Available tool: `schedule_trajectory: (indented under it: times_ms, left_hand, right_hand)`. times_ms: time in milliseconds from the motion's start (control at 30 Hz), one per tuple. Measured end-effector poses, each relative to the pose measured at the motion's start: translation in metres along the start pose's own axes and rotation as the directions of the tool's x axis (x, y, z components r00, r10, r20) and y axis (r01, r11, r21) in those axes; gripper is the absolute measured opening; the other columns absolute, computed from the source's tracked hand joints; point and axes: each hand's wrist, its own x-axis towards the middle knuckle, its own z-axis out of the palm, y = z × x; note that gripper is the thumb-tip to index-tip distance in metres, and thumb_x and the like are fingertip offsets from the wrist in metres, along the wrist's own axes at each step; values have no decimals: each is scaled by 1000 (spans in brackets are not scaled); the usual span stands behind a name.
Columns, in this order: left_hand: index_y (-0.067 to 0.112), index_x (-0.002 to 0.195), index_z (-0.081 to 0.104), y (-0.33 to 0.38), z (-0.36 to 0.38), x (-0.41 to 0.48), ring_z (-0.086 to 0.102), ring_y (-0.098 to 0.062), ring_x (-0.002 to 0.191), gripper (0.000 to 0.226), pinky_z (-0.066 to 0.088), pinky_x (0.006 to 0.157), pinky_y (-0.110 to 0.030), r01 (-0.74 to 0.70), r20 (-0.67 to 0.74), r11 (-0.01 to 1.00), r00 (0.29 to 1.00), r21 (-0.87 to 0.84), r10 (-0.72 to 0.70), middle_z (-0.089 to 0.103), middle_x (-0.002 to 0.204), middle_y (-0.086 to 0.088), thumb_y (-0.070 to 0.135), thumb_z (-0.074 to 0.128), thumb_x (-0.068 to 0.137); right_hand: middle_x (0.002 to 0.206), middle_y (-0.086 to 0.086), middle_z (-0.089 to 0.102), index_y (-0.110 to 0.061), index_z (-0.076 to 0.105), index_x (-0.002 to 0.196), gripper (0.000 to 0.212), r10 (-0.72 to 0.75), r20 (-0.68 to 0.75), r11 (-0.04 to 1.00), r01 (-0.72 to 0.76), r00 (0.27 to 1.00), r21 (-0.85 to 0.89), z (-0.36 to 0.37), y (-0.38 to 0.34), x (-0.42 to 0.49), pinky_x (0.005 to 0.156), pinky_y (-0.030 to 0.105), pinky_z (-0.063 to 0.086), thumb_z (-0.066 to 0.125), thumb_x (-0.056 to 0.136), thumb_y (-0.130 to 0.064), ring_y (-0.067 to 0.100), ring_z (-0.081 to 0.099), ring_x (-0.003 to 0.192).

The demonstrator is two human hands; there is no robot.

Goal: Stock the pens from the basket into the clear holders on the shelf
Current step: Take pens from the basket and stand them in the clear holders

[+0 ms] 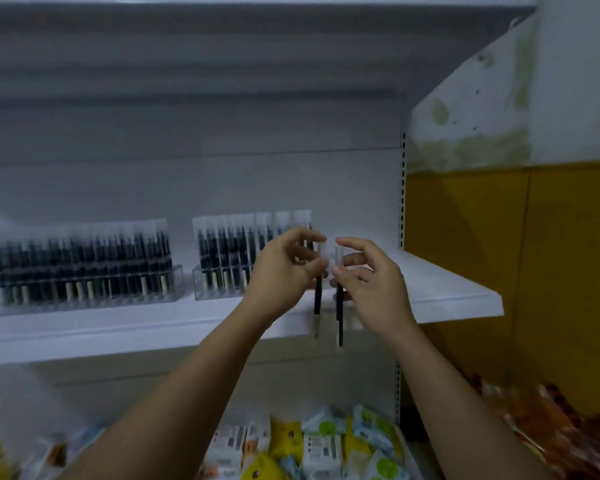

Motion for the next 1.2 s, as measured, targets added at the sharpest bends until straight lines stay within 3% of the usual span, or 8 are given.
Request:
schedule_trajectory:
  times_ms: [100, 367, 533, 767, 1067, 1200]
  left_hand:
    - [24, 109, 60, 12, 2, 30, 70, -11, 77, 25, 60, 73, -37, -51, -30, 998, 998, 49, 53, 71, 88, -1, 15, 67, 87]
    - [28, 105, 60, 14, 7, 101, 64, 1, 79, 22, 51, 59, -11, -171, -158, 948, 963, 270, 218, 64, 98, 9, 23, 70, 86]
    - [24, 100, 63, 3, 9, 139, 64, 1, 80, 19, 52, 67, -13, -191, -161, 926, 954, 325, 253, 67, 90, 8, 24, 73, 84]
    - [24, 95, 62, -16, 10, 165, 62, 4, 76, 16, 45, 62, -5, -156, -138, 906, 964, 393, 226, 63, 81, 12, 23, 73, 83]
    - [22, 96, 63, -17, 5, 171, 63, 3, 72, 17, 49, 58, -7, -118, -112, 920, 979, 373, 171, 66, 81, 12, 21, 74, 83]
    - [22, 95, 63, -16, 6, 170, 64, 1, 75, 15, 48, 58, -8, -93, -122, 923, 981, 372, 148, 68, 86, 8, 21, 72, 84]
  right_hand:
    - [96, -3, 61, -34, 59, 111, 32, -20, -39, 999, 21, 999, 44, -9, -3, 31, 76, 35, 60, 64, 91, -9, 14, 71, 81]
    - [92, -4, 60, -27, 57, 109, 28, -67, -118, 997, 70, 991, 23, -17, 13, 111, 74, 38, 61, 65, 90, -8, 16, 71, 77]
    - [89, -1, 60, -32, 57, 100, 31, -93, -154, 992, 105, 984, 71, -11, 27, 149, 68, 40, 61, 66, 88, -5, 17, 72, 75]
    - [91, -3, 60, -24, 58, 111, 29, -85, -152, 993, 95, 985, 63, -1, 52, 178, 67, 36, 60, 66, 89, -8, 14, 71, 76]
    - [91, -1, 61, -27, 60, 109, 30, -59, -47, 998, 60, 997, 14, 7, 68, 175, 73, 39, 60, 68, 87, -8, 20, 70, 78]
    - [91, -7, 61, -30, 60, 111, 32, -75, 99, 984, 90, 992, -156, 6, 69, 167, 70, 25, 54, 70, 86, -12, 11, 65, 79]
